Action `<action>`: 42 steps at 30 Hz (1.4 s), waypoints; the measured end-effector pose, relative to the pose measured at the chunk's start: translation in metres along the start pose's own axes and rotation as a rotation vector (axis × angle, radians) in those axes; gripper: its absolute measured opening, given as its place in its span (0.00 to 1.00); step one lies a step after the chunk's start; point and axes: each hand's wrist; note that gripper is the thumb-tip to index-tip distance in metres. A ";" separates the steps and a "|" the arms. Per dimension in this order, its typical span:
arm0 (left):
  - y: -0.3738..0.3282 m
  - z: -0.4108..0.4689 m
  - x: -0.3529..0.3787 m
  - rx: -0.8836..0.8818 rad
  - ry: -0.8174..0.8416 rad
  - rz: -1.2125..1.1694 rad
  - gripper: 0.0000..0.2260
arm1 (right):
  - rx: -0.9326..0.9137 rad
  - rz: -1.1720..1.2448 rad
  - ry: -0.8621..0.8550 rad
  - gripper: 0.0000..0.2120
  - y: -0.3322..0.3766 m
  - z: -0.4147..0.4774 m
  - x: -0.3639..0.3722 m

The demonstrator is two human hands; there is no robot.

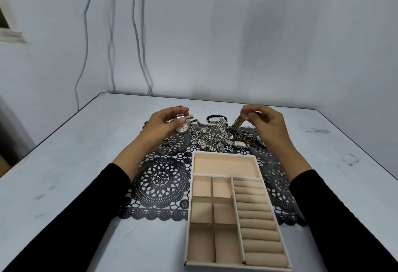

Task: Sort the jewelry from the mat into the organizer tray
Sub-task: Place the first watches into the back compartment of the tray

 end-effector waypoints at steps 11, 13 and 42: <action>-0.009 -0.042 -0.003 0.004 0.009 -0.095 0.12 | 0.066 0.133 0.138 0.08 0.029 -0.027 0.010; -0.010 -0.047 -0.005 0.005 0.004 -0.118 0.11 | 0.081 0.184 0.183 0.08 0.034 -0.032 0.015; -0.010 -0.056 -0.008 -0.009 0.031 -0.133 0.13 | 0.321 0.142 0.513 0.08 0.022 -0.057 0.068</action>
Point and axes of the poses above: each hand's wrist, its own z-axis towards the middle knuckle, its own x-axis out of the palm, y = z × x
